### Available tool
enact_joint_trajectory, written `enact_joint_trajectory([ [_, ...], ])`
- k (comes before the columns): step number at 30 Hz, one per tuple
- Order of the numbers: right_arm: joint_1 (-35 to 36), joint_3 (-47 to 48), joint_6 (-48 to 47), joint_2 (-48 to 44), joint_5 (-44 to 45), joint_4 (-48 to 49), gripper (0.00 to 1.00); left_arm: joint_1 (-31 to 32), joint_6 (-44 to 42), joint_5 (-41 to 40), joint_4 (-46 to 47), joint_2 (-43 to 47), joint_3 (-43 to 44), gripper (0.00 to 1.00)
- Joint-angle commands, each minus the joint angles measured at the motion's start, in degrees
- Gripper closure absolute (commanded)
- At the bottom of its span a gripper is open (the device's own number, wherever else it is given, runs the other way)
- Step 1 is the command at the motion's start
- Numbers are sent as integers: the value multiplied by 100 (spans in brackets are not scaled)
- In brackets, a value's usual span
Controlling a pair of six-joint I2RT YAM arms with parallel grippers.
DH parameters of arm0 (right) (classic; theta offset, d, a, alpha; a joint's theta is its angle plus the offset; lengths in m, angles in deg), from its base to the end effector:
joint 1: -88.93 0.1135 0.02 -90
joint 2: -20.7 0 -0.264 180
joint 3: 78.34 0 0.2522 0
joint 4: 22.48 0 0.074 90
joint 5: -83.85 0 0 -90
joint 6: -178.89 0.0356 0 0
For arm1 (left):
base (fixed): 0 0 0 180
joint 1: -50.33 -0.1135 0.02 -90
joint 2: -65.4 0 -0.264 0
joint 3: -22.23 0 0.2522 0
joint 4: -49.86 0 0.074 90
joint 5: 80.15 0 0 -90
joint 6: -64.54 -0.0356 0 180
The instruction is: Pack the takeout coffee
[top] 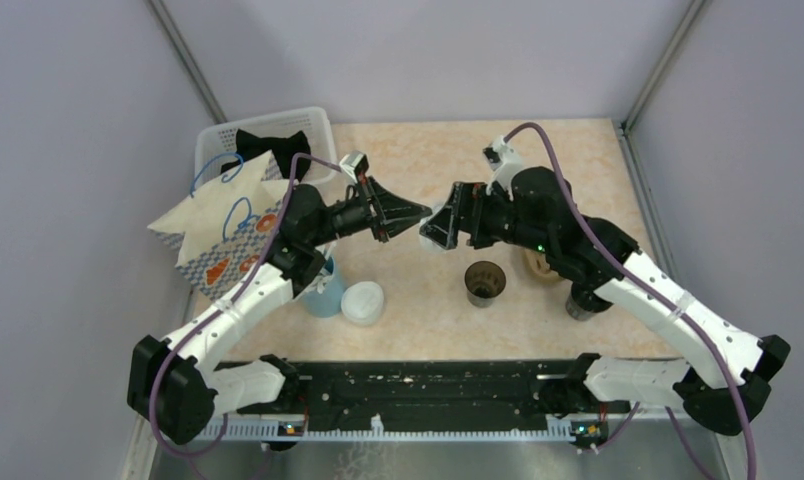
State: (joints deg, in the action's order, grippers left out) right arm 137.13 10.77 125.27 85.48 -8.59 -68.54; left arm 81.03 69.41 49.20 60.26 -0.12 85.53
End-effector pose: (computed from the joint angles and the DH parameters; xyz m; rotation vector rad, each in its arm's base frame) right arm 0.1582 0.1792 0.4157 -0.2453 2.0762 0.9865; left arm 0.2147 -0.1537 0.3584 -0.3254 1.9114 -2.1325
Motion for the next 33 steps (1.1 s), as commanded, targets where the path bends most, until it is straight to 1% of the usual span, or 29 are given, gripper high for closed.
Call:
enact_joint_trajectory([
  [1,-31,-73,-11,-337,171,175,6,3,187,61,242,39,-29,100],
  [4,-31,-82,-41,-330,158,178,2,5,183,69,244,16,3,100],
  [8,-31,-37,-86,-282,130,195,2,0,181,48,247,13,45,100],
  [12,-35,14,-116,-234,112,161,5,6,187,105,264,-1,47,100],
  [17,-33,29,-138,-202,112,126,12,6,197,116,274,-21,48,100],
  [26,-31,109,-142,-142,129,91,17,3,215,117,264,-25,48,100],
  [29,-31,124,-140,-123,138,62,17,6,214,123,252,-28,26,100],
  [33,-33,108,-121,-131,169,39,17,6,160,125,151,-22,50,91],
])
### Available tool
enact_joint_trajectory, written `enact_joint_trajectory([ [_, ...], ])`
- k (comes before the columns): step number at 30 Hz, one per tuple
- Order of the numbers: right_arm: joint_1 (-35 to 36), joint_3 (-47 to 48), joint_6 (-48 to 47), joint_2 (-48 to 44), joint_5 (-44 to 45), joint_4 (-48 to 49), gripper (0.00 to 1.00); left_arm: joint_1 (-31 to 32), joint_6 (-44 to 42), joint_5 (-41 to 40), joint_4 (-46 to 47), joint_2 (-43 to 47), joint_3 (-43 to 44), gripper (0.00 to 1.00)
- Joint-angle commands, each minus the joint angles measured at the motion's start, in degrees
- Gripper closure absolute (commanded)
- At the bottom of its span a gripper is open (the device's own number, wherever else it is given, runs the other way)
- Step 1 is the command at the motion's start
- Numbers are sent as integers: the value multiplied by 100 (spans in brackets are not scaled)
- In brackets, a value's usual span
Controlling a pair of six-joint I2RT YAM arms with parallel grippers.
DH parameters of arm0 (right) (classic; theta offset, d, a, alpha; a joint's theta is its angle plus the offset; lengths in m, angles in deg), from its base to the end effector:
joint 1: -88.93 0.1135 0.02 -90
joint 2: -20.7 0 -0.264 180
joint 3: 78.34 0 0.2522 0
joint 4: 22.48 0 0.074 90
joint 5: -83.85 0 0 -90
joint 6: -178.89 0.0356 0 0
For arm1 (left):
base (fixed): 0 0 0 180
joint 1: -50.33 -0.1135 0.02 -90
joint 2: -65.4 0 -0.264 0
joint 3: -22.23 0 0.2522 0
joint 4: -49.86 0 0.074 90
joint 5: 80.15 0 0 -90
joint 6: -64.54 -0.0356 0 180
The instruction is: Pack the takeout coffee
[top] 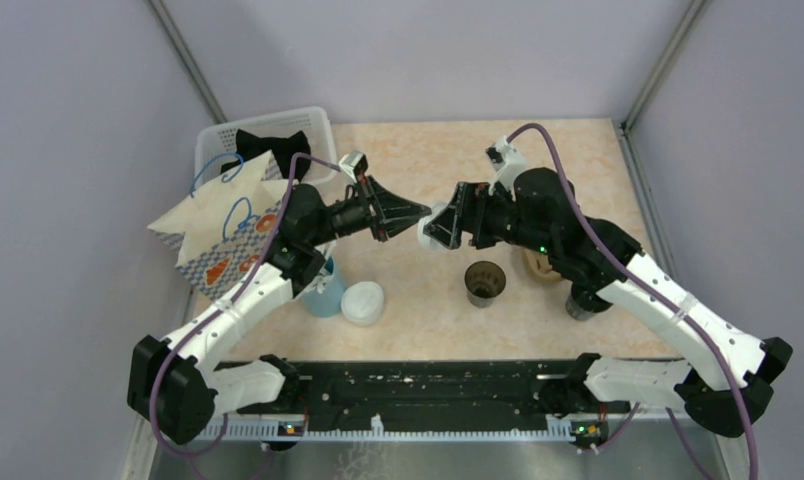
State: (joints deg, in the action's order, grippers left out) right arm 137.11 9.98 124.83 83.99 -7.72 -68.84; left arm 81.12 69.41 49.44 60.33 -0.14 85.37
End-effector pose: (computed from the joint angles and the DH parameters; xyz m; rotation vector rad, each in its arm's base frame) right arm 0.1539 0.1735 0.4162 -0.2409 2.0641 0.9720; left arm 0.2144 -0.1542 0.3575 -0.3216 1.9168 -2.1349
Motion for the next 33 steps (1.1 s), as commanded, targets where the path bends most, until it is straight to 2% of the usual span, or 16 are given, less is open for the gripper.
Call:
enact_joint_trajectory([
  [1,-31,190,-71,13,92,63,17,-4,148,101,96,-13,71,89],
  [3,-31,181,-54,3,125,37,17,-9,138,111,49,-18,61,84],
  [7,-35,195,-52,8,130,34,18,-4,132,119,96,-13,58,88],
  [14,-37,260,-52,44,130,12,20,-3,104,132,72,-11,65,81],
  [18,-37,252,-48,19,130,-1,22,-10,17,135,-25,8,70,69],
  [22,-36,251,-27,-22,287,-45,22,-14,-224,57,-354,50,161,49],
  [24,-37,259,-2,-56,349,-183,22,-42,-566,-15,-776,104,277,43],
  [27,-77,219,26,-176,465,-603,22,-194,-1366,-225,-1776,244,523,38],
  [28,-108,202,27,-224,522,-822,22,-263,-1813,-338,-2127,302,634,31],
  [29,-153,193,16,-262,581,-1096,22,-326,-2163,-414,-2475,320,747,28],
  [33,-416,172,-134,-288,788,-2247,22,-382,-3347,-547,-3642,149,1301,26],
])
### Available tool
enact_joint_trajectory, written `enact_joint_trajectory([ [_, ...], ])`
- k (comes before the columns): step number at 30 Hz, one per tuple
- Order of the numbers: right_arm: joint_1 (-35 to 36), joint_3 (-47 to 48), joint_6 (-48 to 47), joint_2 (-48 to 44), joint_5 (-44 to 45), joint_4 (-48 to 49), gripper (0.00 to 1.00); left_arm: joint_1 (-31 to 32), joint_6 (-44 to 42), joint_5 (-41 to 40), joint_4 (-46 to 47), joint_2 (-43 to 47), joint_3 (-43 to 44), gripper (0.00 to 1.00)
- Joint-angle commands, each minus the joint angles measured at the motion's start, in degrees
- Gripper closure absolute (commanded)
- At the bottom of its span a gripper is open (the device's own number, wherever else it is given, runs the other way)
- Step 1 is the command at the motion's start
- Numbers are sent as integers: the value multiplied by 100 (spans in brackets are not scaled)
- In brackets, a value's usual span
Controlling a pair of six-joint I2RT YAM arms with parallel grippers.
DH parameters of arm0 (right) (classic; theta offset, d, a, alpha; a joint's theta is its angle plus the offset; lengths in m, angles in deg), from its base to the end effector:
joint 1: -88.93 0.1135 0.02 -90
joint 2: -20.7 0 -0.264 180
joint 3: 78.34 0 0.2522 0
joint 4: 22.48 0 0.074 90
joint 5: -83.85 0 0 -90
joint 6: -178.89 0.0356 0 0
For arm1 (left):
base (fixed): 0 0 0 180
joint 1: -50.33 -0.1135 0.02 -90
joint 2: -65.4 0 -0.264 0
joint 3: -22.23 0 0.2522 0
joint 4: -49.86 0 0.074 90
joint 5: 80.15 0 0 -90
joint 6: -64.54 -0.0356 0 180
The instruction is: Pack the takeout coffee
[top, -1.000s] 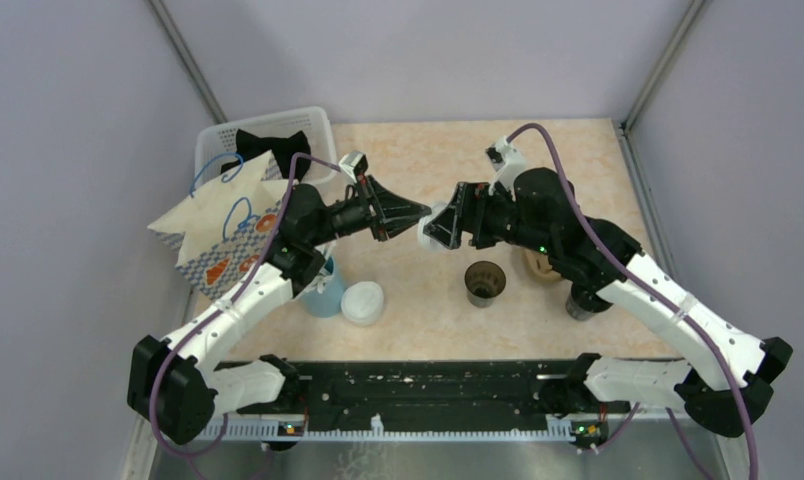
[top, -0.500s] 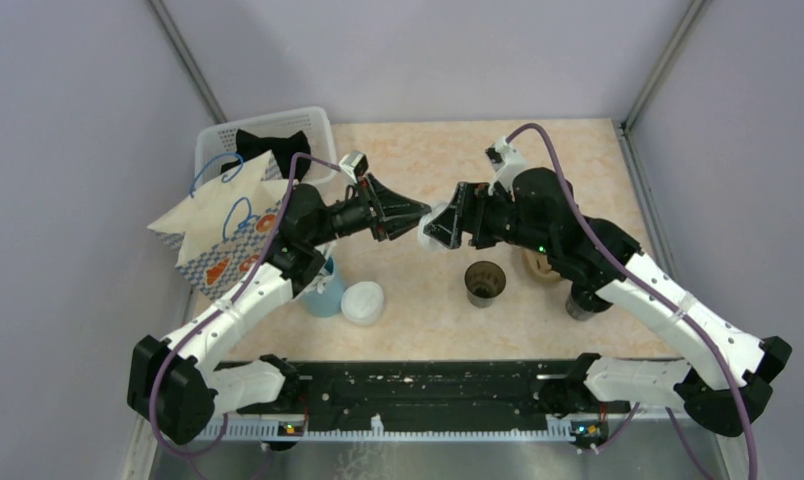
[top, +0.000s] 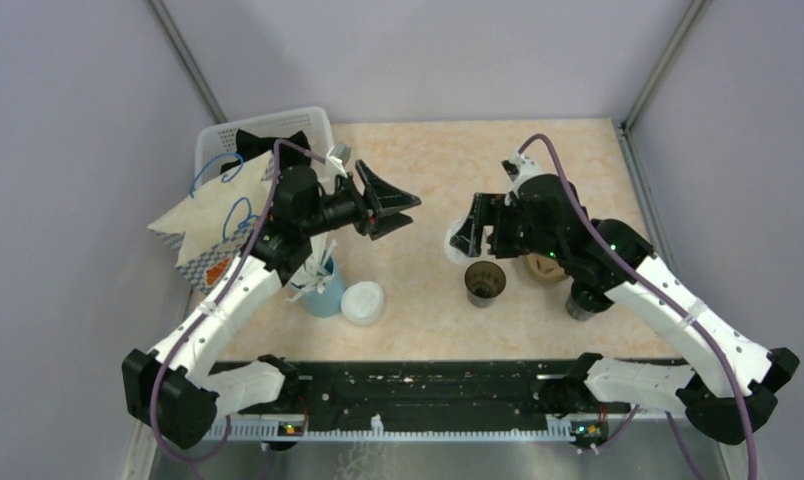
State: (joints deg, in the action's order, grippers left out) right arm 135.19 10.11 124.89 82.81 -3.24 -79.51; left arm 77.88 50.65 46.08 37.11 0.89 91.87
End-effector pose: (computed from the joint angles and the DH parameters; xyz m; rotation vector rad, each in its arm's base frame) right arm 0.1512 0.1553 0.4028 -0.1659 2.2050 0.7857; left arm 0.2202 -0.1386 0.3607 -0.2999 2.0547 -1.7770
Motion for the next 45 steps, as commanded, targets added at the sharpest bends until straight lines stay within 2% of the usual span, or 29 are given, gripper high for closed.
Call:
enact_joint_trajectory([
  [1,-257,161,-184,-136,410,-1440,22,-60,-1727,-233,-1546,-20,785,26],
  [4,-311,187,-384,146,546,-2050,21,-49,-2361,-481,-2099,-127,1165,27],
  [10,-426,786,-926,1280,599,-2991,21,-46,-2992,-542,-1994,-226,1529,19],
  [19,-986,1510,-1641,2711,151,-3442,19,-31,-3879,-764,-1817,-76,1614,21],
  [23,-1012,1516,-1819,2995,3,-3445,19,-39,-4121,-958,-1774,25,1450,19],
  [29,-1012,1671,-1908,3416,-106,-3468,19,-40,-4237,-751,-1729,-143,1457,19],
  [45,-1014,1520,-1971,3741,-225,-3088,18,-40,-4299,-654,-1844,-233,1568,18],
])
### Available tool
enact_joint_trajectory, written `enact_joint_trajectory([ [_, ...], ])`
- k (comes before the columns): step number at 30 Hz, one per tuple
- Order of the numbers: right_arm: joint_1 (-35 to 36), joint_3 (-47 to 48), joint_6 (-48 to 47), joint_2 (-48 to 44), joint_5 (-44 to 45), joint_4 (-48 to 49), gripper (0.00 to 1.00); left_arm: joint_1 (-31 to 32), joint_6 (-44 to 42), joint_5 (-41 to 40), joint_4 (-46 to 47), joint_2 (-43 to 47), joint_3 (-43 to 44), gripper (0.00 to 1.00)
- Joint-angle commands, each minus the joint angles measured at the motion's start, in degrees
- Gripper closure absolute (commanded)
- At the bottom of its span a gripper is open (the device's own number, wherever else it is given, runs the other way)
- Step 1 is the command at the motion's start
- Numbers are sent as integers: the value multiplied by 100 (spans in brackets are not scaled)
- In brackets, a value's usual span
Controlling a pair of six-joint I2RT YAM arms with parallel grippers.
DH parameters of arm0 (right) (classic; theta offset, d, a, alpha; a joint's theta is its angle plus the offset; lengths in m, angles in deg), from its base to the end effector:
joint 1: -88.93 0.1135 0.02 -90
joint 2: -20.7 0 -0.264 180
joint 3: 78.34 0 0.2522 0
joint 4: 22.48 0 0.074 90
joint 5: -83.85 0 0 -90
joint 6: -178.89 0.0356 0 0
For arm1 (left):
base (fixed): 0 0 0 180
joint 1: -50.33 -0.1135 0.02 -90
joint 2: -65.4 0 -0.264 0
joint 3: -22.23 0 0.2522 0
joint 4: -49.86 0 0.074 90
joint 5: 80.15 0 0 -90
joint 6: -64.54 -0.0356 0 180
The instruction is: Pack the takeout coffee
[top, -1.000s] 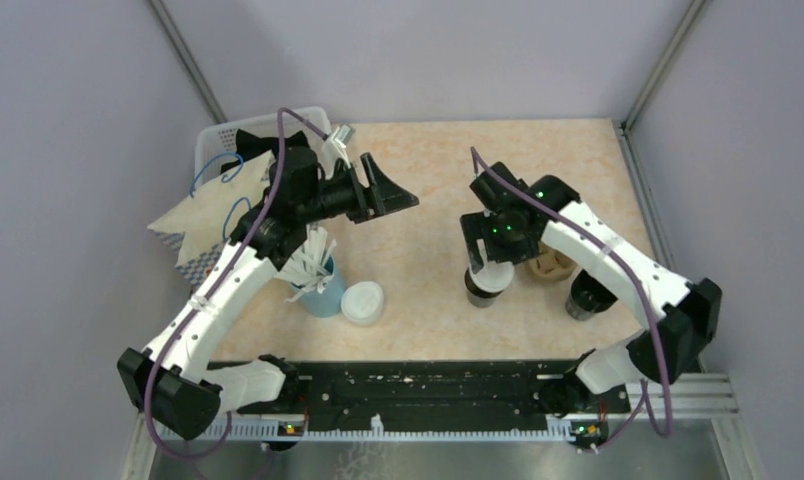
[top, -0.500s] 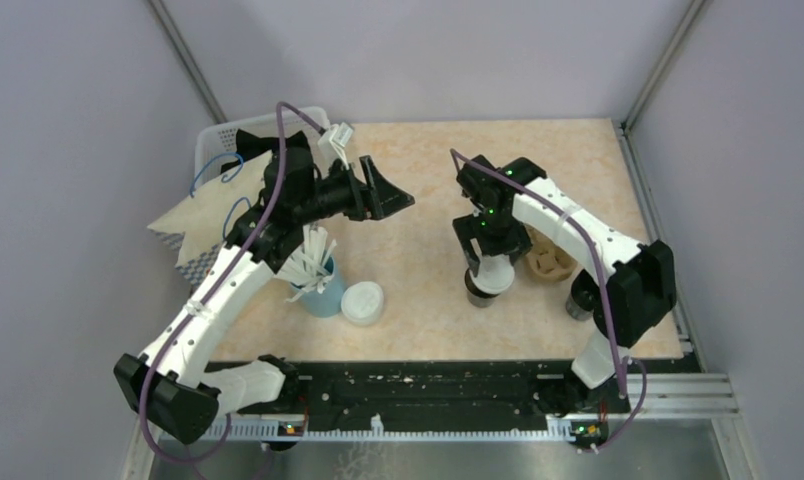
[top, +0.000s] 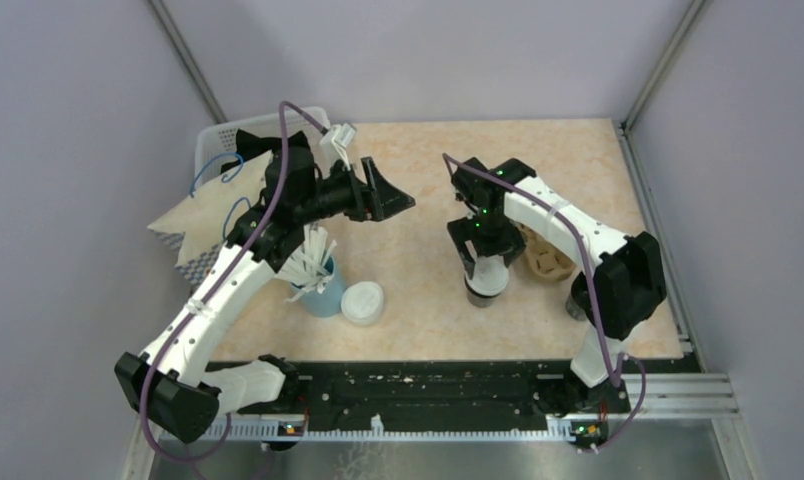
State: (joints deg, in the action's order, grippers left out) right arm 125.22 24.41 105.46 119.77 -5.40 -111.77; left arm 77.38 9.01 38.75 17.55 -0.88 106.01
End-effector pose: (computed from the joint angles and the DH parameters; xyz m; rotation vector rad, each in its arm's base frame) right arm 0.2596 0.1900 0.2811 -0.5244 3.0218 0.0343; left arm 0.2202 -0.1317 0.4042 0.2579 1.9559 -1.1906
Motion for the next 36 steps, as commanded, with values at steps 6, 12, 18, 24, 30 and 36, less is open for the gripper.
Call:
enact_joint_trajectory([
  [6,-13,78,-23,112,-10,113,18,-1,-207,89,27,-131,280,18],
  [12,-14,39,-15,96,46,95,18,-4,-249,32,-51,-131,328,18],
  [18,-14,-95,-6,97,39,158,18,-1,-264,43,-60,-148,340,18],
  [24,-14,-107,-6,144,89,179,17,-7,-293,37,-96,-141,355,18],
  [30,-16,-114,3,159,1,261,16,-19,-328,47,-111,-157,363,18],
  [36,-16,-127,3,226,-57,310,16,-29,-350,93,-120,-191,407,18],
])
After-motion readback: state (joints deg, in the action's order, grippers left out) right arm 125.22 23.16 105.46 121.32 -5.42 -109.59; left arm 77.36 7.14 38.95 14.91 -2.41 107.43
